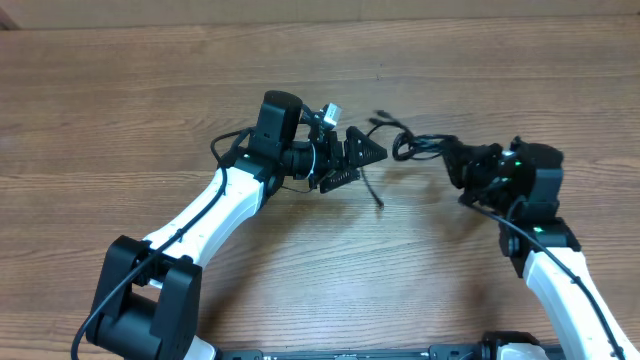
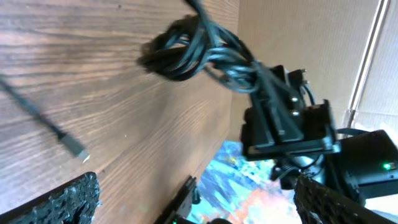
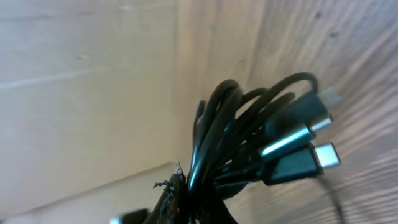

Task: Untangle cables
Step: 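Pull the right gripper rightward, stretching the cables between both grippers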

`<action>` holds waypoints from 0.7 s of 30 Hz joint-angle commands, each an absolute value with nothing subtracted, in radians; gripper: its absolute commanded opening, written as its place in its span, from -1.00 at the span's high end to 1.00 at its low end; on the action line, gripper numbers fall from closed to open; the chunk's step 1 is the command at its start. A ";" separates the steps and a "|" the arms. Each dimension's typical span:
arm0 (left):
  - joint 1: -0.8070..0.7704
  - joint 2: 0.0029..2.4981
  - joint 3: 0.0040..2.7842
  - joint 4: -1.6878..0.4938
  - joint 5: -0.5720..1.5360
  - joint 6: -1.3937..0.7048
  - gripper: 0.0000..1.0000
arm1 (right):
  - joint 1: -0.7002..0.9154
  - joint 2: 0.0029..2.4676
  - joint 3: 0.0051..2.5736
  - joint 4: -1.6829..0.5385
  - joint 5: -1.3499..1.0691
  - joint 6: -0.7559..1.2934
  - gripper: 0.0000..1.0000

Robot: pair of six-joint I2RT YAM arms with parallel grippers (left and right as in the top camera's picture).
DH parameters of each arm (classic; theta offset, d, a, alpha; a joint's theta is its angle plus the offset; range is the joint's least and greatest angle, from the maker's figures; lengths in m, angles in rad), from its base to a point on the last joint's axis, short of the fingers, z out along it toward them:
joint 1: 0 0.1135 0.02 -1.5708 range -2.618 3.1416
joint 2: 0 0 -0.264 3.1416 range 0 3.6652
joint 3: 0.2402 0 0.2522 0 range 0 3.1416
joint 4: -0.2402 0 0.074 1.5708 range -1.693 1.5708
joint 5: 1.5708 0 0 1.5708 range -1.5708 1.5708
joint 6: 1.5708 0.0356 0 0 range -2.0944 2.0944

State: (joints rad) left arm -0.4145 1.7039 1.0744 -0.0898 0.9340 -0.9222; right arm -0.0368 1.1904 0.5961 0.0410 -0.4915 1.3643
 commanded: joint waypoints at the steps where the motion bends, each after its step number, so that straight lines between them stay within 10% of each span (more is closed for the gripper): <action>1: -0.414 1.675 1.096 -0.090 0.896 -0.830 -1.00 | -0.063 1.184 0.602 0.103 -0.643 1.448 0.93; 21: -0.531 1.675 1.096 -0.021 0.642 -0.543 -0.99 | -0.067 1.184 0.602 0.152 -0.871 1.496 0.92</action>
State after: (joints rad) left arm -0.5228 1.7039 1.0744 -0.0288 0.6838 -0.6338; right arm -0.0639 1.1904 0.5957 0.1413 -0.8207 1.4918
